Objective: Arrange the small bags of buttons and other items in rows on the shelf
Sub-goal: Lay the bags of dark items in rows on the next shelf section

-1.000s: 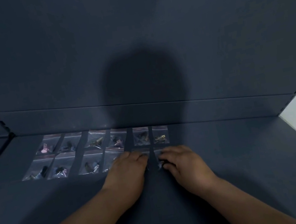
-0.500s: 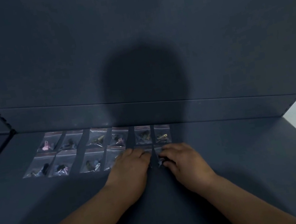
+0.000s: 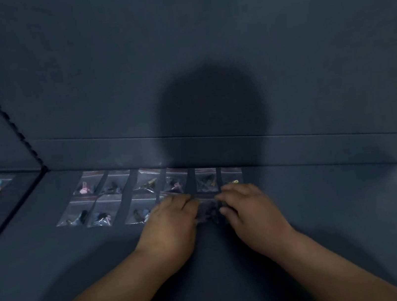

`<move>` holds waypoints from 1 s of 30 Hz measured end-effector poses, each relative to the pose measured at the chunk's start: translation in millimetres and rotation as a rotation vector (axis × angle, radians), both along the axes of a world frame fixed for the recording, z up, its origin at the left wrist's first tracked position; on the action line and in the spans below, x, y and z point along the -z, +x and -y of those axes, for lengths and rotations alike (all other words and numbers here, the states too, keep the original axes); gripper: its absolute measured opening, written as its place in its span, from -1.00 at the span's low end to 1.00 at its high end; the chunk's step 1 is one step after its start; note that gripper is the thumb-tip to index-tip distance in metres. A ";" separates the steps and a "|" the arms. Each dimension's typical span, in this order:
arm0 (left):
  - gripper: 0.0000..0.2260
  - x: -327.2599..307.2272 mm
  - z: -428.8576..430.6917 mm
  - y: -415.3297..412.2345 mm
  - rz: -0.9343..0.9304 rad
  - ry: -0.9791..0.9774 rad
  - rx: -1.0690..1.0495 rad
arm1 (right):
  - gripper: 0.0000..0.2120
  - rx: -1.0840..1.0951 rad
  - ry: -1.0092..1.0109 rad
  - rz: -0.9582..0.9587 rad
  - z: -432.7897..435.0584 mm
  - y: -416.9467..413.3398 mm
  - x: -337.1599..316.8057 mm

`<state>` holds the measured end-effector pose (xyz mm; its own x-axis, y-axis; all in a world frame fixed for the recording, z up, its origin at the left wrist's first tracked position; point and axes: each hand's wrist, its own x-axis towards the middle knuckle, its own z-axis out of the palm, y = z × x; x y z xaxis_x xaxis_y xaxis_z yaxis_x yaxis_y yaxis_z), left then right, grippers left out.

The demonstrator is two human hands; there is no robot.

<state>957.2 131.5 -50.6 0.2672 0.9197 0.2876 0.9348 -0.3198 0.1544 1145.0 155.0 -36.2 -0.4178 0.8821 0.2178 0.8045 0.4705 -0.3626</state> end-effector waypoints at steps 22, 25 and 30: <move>-0.50 -62.5 169.5 -251.8 -0.073 0.039 -0.524 | -0.62 -0.397 0.131 0.099 89.6 -259.2 -56.4; -0.49 -67.9 214.4 -302.6 -0.063 0.031 -0.591 | -0.60 -0.481 0.113 0.125 124.0 -315.5 -63.8; -0.58 -72.6 286.6 -386.9 -0.065 0.045 -0.670 | -0.65 -0.547 0.115 0.105 179.0 -409.4 -72.6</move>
